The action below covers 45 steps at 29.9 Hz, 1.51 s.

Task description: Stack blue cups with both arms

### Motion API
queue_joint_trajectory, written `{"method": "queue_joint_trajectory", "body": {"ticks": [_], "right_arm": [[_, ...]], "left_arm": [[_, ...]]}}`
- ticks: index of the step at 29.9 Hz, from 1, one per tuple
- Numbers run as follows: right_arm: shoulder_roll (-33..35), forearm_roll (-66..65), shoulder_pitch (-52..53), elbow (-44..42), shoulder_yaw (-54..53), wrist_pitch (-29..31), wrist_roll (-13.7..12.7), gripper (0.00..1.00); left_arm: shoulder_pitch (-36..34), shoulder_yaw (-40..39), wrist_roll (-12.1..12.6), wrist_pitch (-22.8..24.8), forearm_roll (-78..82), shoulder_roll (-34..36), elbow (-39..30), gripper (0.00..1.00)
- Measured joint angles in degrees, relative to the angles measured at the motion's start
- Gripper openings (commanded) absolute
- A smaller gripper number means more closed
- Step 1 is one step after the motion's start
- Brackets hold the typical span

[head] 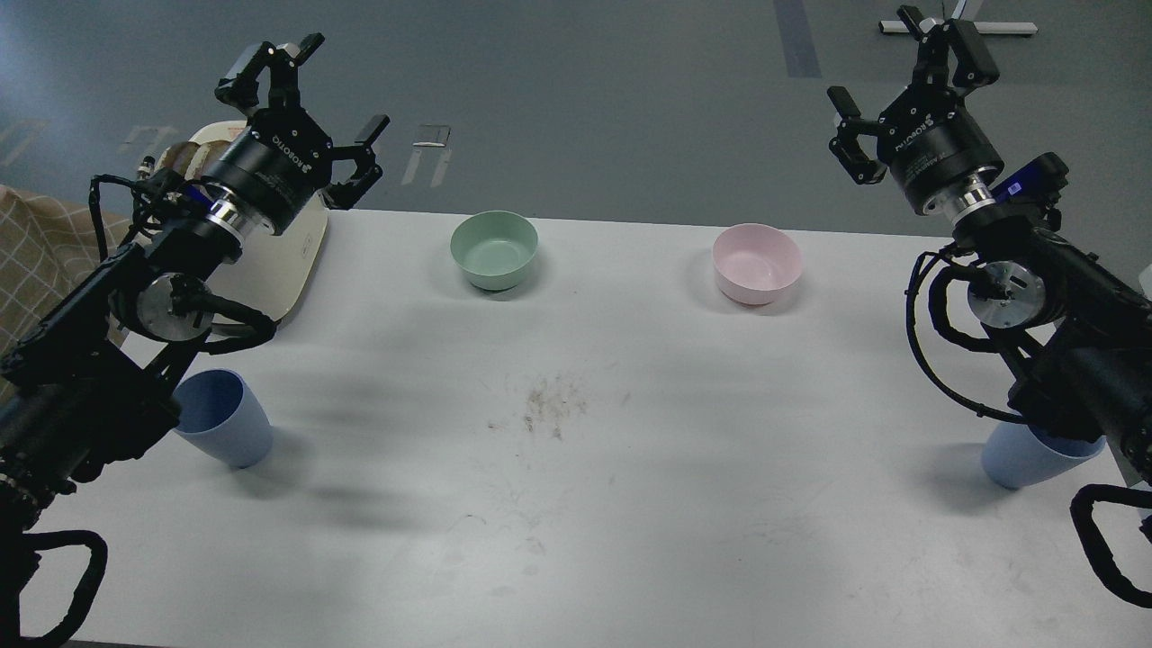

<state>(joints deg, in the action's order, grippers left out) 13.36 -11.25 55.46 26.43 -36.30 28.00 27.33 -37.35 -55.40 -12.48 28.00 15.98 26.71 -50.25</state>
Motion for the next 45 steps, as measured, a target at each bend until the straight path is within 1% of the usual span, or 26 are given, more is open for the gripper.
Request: {"method": "queue_joint_trajectory", "body": {"ticks": [14,20,26,34,38,45], "right_arm": [[0.4,-0.2,0.6,0.4,1.7,0.0,-0.1,1.00],[1.7,-0.2,1.3,0.5,1.9,0.0,0.0,1.00],[3.8,-1.3,3.8,2.2,6.0,0.0,0.0,1.00],[11.3,-2.5,8.6,8.8,14.9,0.0,-0.1,1.00],[17.6,-6.3,9.6,14.4,17.7,0.0,-0.1,1.00],[29.4,-13.8,9.8,24.1,18.7,0.0,-0.1,1.00]], "left_arm": [[0.3,0.0,0.1,0.0,0.0,0.0,-0.7,0.98],[0.3,0.0,0.1,0.0,0.0,-0.1,-1.1,0.98],[0.4,0.0,0.1,0.0,0.5,-0.2,-1.2,0.98],[0.4,0.0,0.1,0.0,1.0,-0.1,-1.3,0.98],[0.4,0.0,0.1,0.0,1.0,-0.2,-1.3,0.98],[0.4,0.0,0.1,0.0,2.4,-0.6,-1.4,0.98]]}}
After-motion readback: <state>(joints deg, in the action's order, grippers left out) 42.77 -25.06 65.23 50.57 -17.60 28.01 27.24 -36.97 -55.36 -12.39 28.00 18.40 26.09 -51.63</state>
